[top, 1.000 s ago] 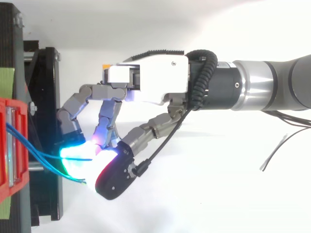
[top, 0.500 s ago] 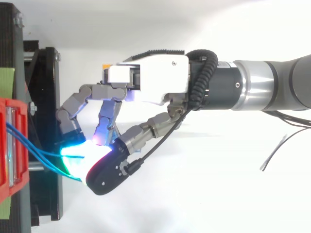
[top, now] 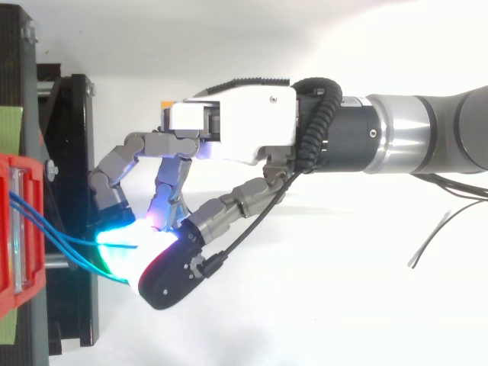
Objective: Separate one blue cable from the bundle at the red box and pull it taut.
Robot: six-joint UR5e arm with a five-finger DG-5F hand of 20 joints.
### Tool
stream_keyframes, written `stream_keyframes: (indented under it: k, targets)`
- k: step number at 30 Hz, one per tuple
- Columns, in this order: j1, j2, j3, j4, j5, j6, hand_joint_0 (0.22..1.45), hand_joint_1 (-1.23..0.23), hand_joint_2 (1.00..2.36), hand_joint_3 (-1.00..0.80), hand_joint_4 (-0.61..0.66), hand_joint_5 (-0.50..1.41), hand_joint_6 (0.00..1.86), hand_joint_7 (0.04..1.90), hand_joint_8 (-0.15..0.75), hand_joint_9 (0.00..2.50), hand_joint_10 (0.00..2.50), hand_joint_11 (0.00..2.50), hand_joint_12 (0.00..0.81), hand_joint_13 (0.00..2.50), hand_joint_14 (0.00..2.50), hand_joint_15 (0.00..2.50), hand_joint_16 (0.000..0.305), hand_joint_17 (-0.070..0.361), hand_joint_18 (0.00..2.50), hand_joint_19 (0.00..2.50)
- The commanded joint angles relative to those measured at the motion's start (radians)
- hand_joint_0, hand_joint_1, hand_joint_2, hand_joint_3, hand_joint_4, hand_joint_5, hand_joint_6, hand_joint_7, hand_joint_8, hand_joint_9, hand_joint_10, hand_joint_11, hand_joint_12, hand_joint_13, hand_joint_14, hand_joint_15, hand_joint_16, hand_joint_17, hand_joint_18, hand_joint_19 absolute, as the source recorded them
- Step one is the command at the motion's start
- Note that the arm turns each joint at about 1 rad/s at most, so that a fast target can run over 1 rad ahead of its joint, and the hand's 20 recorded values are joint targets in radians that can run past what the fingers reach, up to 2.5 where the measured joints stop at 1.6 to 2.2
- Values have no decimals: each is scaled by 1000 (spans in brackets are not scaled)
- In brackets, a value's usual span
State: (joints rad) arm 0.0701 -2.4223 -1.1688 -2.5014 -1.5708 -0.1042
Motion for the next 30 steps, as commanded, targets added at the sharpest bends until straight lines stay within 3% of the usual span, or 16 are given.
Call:
stream_keyframes:
  k: [1, 6, 17, 30]
  targets:
    - [0, 0, 0, -5, 0, 0, 585, -619, 1000, -500, 119, -143, 879, 1108, 388, 1269, 17, 1213, 447, 1198, 25, 873, 54, 122, 1124, 841]
    - [-1, 0, 0, -5, 0, -2, 606, -503, 1000, -500, 103, -140, 868, 1102, 390, 1285, 16, 1187, 441, 1196, 24, 871, 54, 120, 1119, 847]
    - [-1, 0, 1, -5, 0, 1, 591, -678, 1020, -226, -79, -106, 861, 1220, 379, 1283, 16, 1203, 436, 1194, 25, 876, 53, 119, 1117, 854]
    - [-1, 0, 1, -5, -9, 3, 592, -694, 1018, -210, -44, -109, 869, 1273, 390, 1285, 18, 1204, 453, 1199, 24, 863, 56, 126, 1144, 819]
